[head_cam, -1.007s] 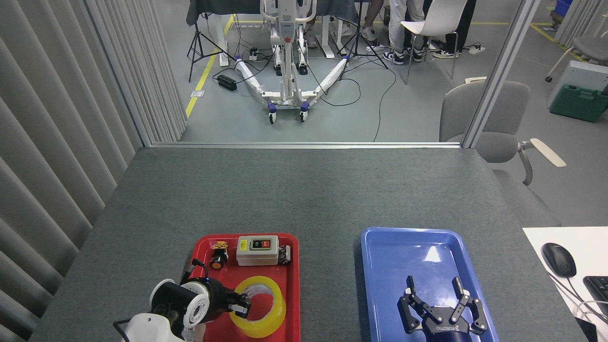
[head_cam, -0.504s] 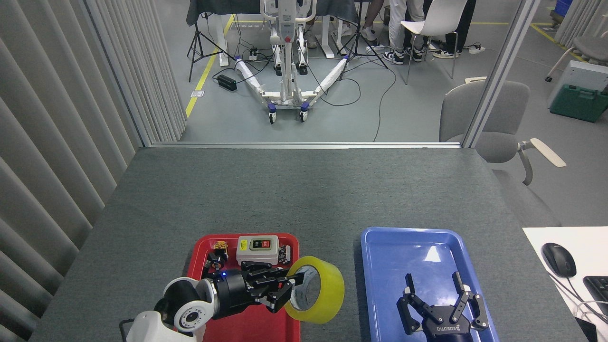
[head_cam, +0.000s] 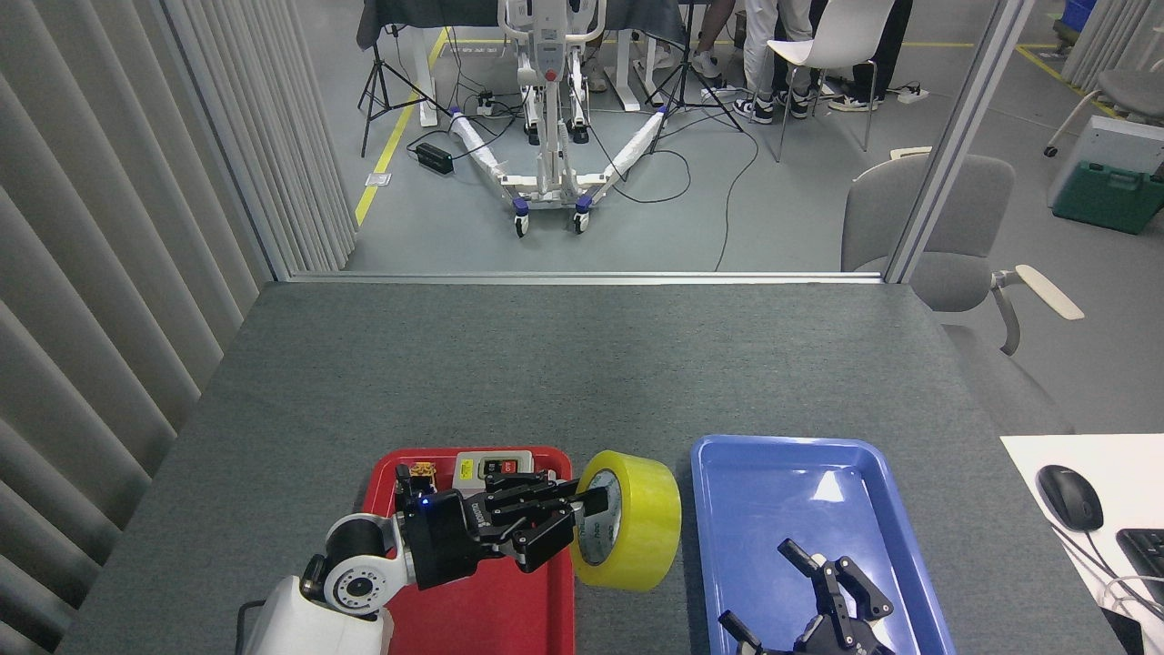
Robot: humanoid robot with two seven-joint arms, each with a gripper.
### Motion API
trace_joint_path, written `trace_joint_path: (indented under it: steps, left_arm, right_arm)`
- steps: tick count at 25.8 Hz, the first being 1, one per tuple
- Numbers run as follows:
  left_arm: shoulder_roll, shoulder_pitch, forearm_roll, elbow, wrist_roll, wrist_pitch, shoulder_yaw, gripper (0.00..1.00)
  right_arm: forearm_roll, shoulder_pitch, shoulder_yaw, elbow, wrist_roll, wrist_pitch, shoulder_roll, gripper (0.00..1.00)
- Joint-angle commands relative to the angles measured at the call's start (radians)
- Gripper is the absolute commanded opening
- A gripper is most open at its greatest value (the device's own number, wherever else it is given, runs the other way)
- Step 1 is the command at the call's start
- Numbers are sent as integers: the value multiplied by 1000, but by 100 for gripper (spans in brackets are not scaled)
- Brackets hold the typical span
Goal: Place and move tape with both arms
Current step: 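Lift the tape with the left hand toward the blue tray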
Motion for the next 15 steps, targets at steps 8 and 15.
trace_joint_path:
  steps: [8, 15]
  left_arm:
    - [-39, -4, 30, 75, 0, -1, 0, 0]
    - [-66, -4, 29, 84, 0, -1, 0, 0]
  right_arm:
    - [67, -6, 70, -67, -18, -54, -3, 100]
    - [71, -6, 93, -84, -18, -54, 8, 100]
